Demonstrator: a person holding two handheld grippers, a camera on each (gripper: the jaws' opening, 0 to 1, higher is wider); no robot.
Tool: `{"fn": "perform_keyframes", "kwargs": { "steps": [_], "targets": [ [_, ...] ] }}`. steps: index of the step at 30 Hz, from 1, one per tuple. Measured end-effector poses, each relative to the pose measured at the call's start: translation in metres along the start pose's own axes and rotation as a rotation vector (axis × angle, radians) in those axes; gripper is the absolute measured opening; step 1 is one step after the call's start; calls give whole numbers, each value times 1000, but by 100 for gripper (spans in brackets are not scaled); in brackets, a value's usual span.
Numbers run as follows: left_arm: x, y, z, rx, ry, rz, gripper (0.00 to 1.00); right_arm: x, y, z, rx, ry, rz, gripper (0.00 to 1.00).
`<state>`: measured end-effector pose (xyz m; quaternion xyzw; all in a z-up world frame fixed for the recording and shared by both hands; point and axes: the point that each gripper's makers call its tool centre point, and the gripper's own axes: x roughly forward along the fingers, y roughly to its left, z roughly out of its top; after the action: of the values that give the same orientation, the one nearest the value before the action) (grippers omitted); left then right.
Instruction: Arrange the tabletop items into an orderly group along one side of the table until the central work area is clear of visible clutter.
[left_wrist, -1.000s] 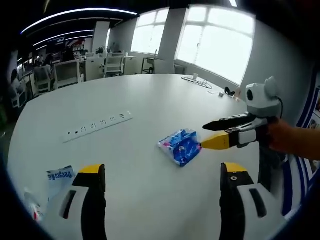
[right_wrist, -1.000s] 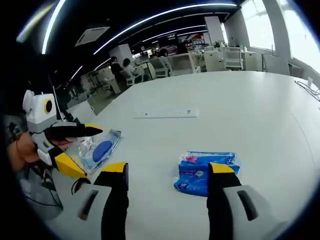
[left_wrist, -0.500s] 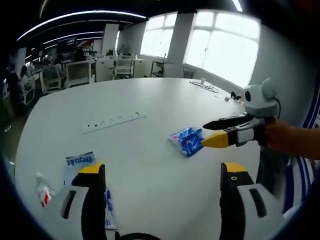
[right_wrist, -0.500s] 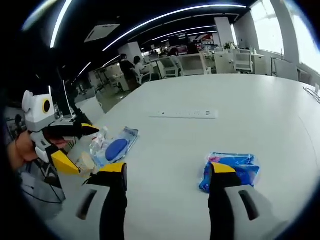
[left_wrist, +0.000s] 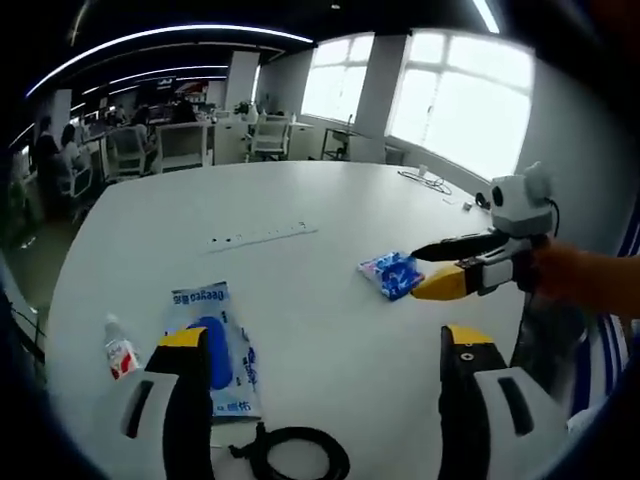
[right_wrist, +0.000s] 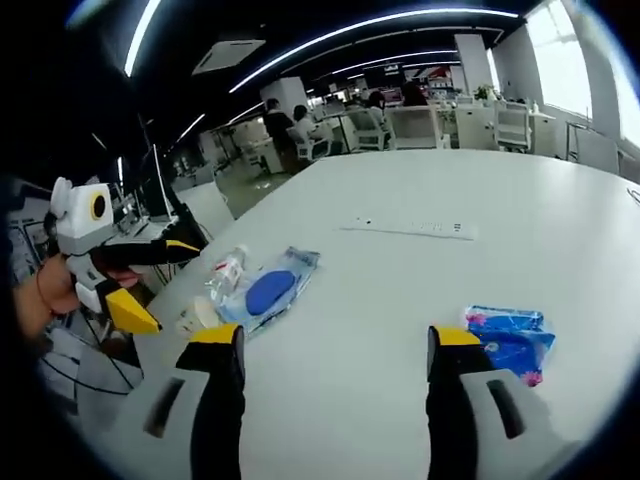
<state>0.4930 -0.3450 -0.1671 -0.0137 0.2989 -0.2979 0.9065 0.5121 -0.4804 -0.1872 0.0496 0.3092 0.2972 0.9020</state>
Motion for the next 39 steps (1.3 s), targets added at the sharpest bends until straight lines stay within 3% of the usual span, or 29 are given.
{"fn": "perform_keyframes", "kwargs": {
  "steps": [18,31,39],
  "targets": [
    [-66,20,-50,-57,23,81,96,14,70,-22,-85,80,121,77],
    [-85,30,-95,-114,59,116,93,32,104,-48,-137,150,178,75],
    [-84,34,-121,-147,91,129,88,49,116,-69,-162,201,197,71]
  ]
}}
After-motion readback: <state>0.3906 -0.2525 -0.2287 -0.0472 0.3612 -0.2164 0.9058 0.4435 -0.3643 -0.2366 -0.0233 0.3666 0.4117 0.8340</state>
